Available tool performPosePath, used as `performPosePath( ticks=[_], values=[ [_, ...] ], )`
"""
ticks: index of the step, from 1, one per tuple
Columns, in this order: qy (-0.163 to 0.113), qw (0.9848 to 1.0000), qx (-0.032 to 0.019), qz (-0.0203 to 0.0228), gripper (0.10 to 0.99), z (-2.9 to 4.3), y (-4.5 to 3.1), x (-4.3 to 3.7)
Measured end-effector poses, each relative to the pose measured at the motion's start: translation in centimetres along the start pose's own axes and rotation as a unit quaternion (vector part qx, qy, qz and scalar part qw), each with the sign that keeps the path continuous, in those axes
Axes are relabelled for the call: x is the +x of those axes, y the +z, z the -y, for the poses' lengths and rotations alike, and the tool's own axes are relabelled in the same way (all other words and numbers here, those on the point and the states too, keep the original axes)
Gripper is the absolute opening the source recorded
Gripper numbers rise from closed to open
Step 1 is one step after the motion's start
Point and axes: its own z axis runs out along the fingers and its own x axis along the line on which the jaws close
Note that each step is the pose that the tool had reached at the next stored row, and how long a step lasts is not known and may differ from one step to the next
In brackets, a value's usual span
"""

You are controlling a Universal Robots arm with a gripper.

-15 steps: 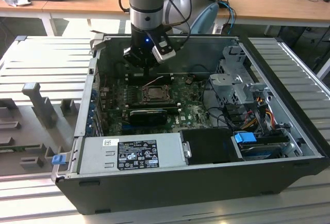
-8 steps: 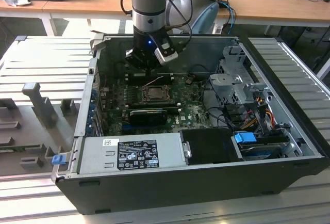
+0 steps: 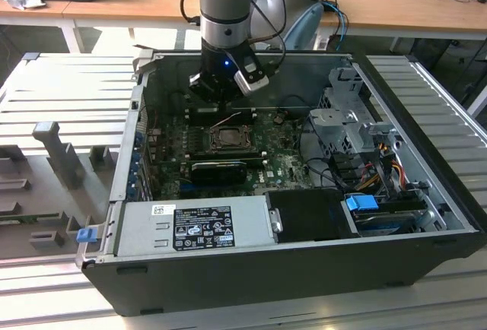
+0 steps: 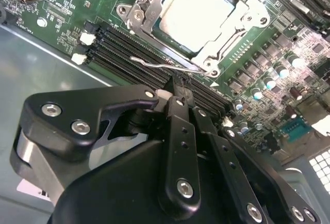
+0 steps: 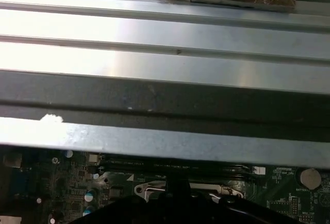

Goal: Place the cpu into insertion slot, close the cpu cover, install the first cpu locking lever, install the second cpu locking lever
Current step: 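Install the first cpu locking lever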

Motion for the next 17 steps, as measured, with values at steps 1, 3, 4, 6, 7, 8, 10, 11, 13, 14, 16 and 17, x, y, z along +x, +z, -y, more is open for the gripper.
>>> performPosePath(
  ticks=[1, 3, 4, 6, 7, 8, 10, 11, 13, 14, 16, 17],
  values=[
    [0.000, 1.0000, 0.0000, 0.0000, 0.106, 0.01, 0.00, -0.11],
    [0.000, 1.0000, 0.0000, 0.0000, 0.106, 0.05, 0.01, -0.66],
    [0.000, 1.0000, -0.0001, 0.0000, 0.106, 0.06, 0.02, -0.75],
    [-0.009, 1.0000, 0.0000, 0.0017, 0.106, 0.06, 0.03, -0.84],
    [-0.011, 0.9999, 0.0000, 0.0028, 0.106, 0.06, 0.04, -0.84],
    [-0.011, 0.9999, 0.0002, 0.0027, 0.106, 0.07, 0.04, -0.86],
    [-0.011, 0.9999, 0.0002, 0.0028, 0.106, 0.10, 0.19, -1.14],
    [-0.010, 0.9999, 0.0003, 0.0028, 0.106, 0.15, 0.39, -1.42],
    [-0.007, 1.0000, 0.0003, 0.0032, 0.106, 0.18, 0.57, -1.60],
    [-0.006, 1.0000, 0.0003, 0.0033, 0.106, 0.19, 0.69, -1.69],
    [-0.006, 1.0000, 0.0004, 0.0033, 0.106, 0.18, 0.86, -1.85],
    [-0.006, 1.0000, 0.0004, 0.0033, 0.106, 0.18, 0.92, -1.93]
  ],
)
